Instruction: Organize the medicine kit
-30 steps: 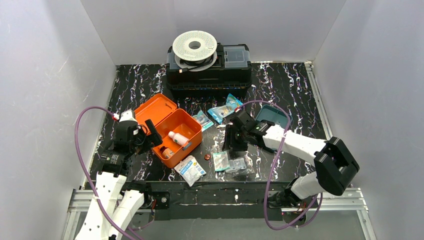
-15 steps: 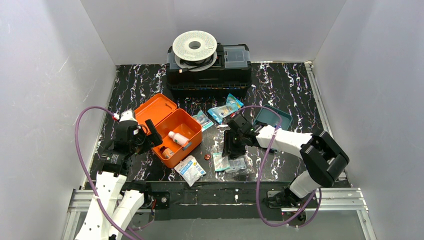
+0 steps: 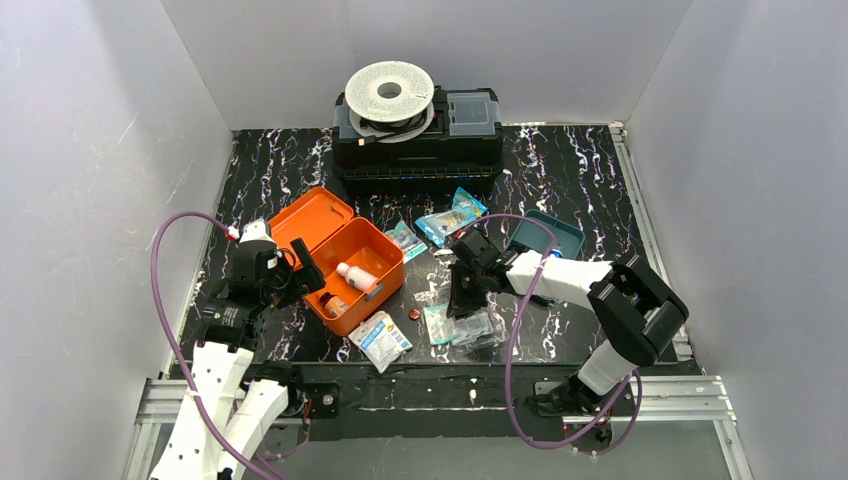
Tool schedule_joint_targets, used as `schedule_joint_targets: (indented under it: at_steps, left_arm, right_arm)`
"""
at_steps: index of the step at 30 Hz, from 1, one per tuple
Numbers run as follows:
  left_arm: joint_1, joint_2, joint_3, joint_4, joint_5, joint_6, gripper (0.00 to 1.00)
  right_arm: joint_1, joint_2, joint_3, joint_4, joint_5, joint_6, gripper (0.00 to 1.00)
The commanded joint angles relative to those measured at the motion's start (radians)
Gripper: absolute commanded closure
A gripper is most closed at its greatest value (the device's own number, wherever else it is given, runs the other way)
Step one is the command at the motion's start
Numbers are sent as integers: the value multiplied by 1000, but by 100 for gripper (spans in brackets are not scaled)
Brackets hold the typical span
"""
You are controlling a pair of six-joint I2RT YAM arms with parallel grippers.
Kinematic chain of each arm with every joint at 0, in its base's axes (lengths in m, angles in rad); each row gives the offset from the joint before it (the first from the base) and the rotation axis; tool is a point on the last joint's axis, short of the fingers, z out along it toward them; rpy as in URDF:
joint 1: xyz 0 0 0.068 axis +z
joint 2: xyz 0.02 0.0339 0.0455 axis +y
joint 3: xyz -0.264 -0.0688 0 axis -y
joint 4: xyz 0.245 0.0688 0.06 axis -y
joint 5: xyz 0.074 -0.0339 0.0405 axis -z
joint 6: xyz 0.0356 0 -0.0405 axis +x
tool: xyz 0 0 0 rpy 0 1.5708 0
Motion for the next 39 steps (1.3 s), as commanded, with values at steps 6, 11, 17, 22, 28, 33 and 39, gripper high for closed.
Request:
schedule_joint_targets:
  at_steps: [6,11,17,22,28,33,39]
  left_arm:
    - [-4,2,2,-2,0,14,2]
    - [-5,3,2,-1,0,15,2]
    - [-5,3,1,-1,0,15,2]
    - [-4,5,2,-2,0,15,2]
    - [-5,2,1,-1,-2,15,2]
    - [-5,2,2,-2,1,15,2]
    - [-5,4,2,-1,1,15,2]
  right_arm:
    - [5,-212,9,-74,177,4,99]
    - [-11,-348,31,-148,324,20,99]
    - [-110,-463,38,-198,398,3,99]
    - [-209,-500,50,-216,400,-19,99]
    - [-346,-500,51,-198,352,-39,99]
    - [-443,-477,49,-162,298,-43,99]
    - [-518,-422,58,-118,234,-51,99]
